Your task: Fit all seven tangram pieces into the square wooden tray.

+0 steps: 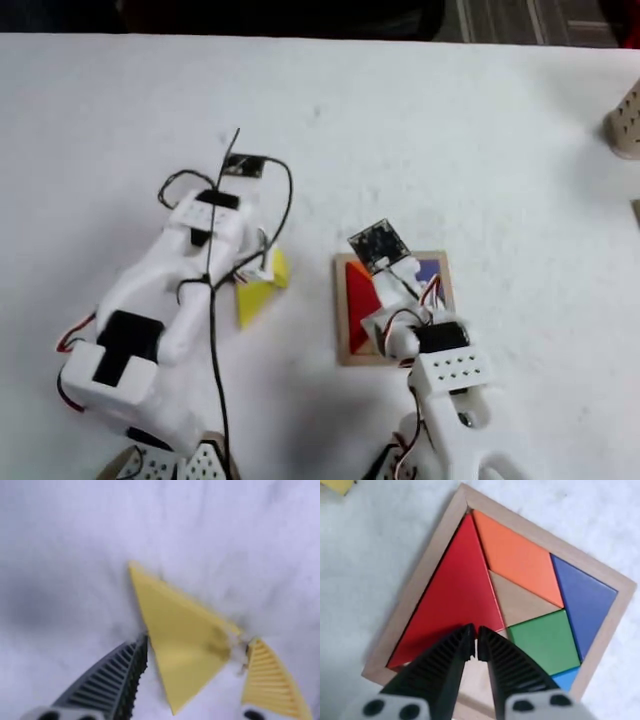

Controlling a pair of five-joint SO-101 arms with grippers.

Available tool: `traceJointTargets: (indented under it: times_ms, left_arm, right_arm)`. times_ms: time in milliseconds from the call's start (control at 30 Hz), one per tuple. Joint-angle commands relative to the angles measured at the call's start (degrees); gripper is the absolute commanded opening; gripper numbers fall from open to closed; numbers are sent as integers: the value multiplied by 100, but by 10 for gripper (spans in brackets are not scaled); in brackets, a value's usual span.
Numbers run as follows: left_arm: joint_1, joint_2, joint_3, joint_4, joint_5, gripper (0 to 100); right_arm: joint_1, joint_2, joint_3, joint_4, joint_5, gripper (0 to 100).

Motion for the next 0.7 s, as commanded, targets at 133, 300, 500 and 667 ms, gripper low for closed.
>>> traceJointTargets:
  times_ms: [133,300,500,667]
  left_arm:
    - [48,-22,0,-404,387,329]
    - [-163,57,0,-809,536,325]
    - [-127,312,-53,-642,519,324]
    - [-48,312,-53,-545,510,329]
  right_arm:
    - [-57,-163,-26,4,62,18]
    - [-198,-136,-26,13,62,18]
    - [-180,-136,-26,13,62,18]
    - [-198,-127,-26,13,62,18]
